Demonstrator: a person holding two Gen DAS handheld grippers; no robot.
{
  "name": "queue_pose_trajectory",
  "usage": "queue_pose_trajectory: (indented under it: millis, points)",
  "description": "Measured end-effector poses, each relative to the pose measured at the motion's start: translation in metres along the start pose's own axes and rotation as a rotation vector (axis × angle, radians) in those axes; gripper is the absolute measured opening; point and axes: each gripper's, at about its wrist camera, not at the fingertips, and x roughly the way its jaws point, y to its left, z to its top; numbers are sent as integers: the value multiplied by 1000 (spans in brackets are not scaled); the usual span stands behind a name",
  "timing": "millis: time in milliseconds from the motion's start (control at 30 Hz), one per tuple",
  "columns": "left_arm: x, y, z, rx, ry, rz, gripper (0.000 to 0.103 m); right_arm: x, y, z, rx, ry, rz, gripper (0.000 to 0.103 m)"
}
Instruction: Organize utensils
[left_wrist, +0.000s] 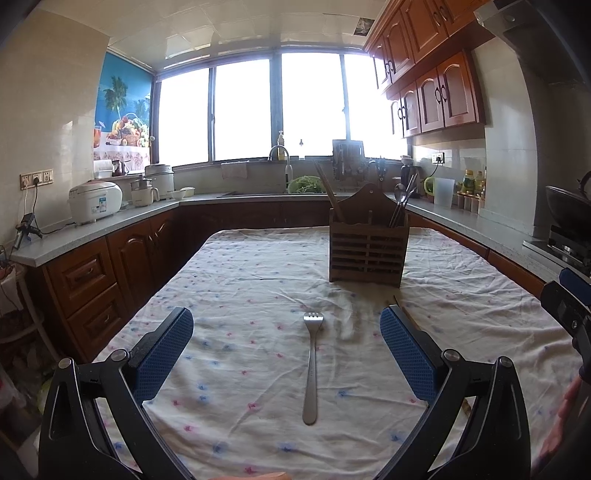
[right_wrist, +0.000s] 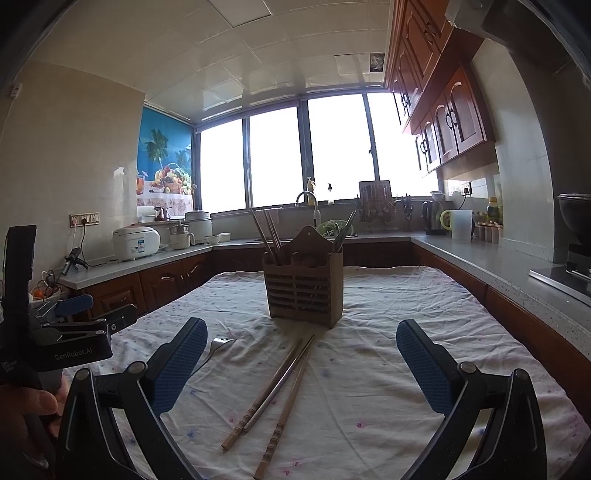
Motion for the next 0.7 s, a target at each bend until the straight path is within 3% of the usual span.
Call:
queue_pose_trajectory:
  millis: [700]
  points:
    - [-1,-3,1,9,-7,5,103,-1,1,4,-4,-11,5,103]
